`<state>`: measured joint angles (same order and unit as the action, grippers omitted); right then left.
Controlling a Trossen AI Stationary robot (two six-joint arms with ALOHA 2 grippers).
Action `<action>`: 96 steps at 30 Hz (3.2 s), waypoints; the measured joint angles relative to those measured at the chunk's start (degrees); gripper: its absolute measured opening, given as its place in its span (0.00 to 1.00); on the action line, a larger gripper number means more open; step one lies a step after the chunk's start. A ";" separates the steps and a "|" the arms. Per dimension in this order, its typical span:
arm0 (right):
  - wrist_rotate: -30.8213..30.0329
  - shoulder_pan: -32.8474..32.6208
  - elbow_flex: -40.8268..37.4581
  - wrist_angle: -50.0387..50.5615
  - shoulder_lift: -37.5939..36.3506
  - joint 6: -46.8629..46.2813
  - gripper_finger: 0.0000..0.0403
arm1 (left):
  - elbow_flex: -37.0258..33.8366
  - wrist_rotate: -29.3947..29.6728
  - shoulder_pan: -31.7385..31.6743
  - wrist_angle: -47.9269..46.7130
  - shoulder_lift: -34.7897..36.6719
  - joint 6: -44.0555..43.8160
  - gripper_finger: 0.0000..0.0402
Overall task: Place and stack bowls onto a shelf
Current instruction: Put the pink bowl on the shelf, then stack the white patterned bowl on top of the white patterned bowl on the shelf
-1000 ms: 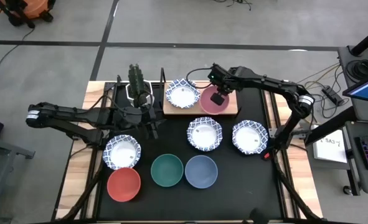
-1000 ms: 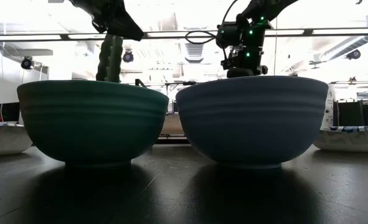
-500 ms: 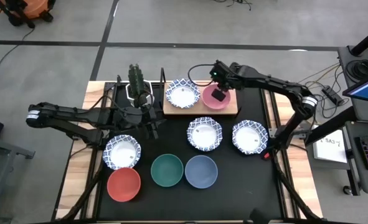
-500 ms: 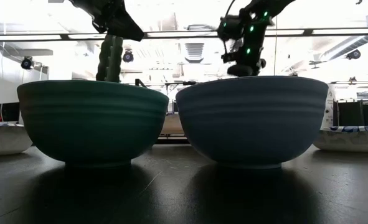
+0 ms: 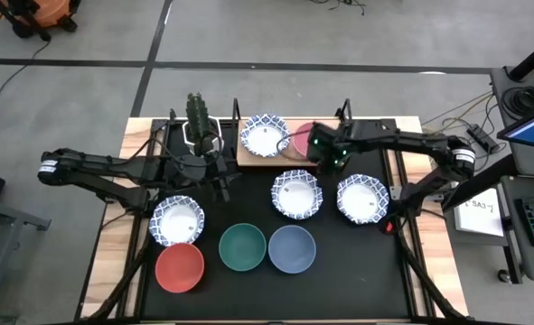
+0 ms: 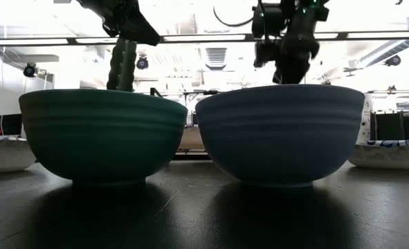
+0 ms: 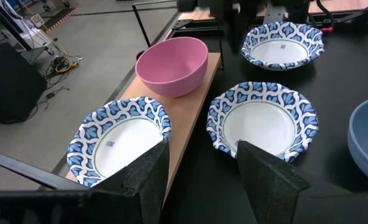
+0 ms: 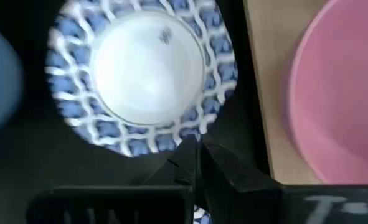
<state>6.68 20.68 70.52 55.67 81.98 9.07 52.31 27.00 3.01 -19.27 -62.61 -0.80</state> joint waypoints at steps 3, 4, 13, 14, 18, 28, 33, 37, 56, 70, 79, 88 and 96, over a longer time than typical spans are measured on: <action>-10.24 -0.49 -2.90 -2.93 0.98 -1.14 0.02 | 0.00 -0.09 0.01 0.00 0.00 -0.04 0.43; -13.22 -0.44 -3.63 -4.18 1.19 -1.14 0.02 | 0.00 -0.11 0.02 0.00 0.00 -0.12 0.43; -23.18 1.34 -4.14 -9.87 0.98 -0.03 0.02 | 0.00 -0.91 0.02 -0.04 0.00 -1.98 0.43; -23.19 1.32 -3.86 -9.22 0.86 -0.11 0.02 | 0.00 -1.22 0.02 -0.03 0.00 -2.29 0.43; -20.53 0.35 -3.54 -6.56 0.16 -3.13 0.02 | 0.02 -2.57 0.02 -0.52 0.00 -4.22 0.43; -17.17 -10.35 -9.81 -11.01 -9.91 -11.18 0.02 | 0.04 -14.10 0.07 -9.63 -0.12 -17.03 0.43; -17.16 -17.15 -16.31 -21.50 -17.78 -12.25 0.02 | 0.04 -20.57 0.99 -9.19 -2.12 -19.87 0.43; -17.20 -20.84 -22.18 -33.14 -23.34 -11.31 0.02 | 0.64 -20.73 2.40 -9.11 -5.68 -21.88 0.43; -17.20 -22.31 -34.07 -50.01 -31.14 -6.25 0.02 | 15.10 -27.18 4.37 -50.66 -26.68 -38.85 0.43; -17.18 -22.31 -34.07 -50.00 -30.91 -3.99 0.02 | 6.25 -30.13 8.36 -47.10 -23.49 -60.86 0.43; -17.18 -22.29 -34.07 -50.04 -30.91 -4.12 0.02 | 4.15 -27.60 10.48 -43.12 -23.50 -64.90 0.43; -17.18 -22.29 -34.07 -50.04 -30.91 -5.40 0.02 | 0.40 -26.23 12.27 -39.24 -23.50 -68.91 0.43; -17.18 -22.29 -34.07 -50.20 -30.91 -5.62 0.02 | -1.99 -26.01 12.57 -38.22 -23.59 -69.85 0.40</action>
<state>-10.50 -1.61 36.45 5.47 51.07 3.44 50.32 0.99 15.57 -57.48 -86.20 -70.65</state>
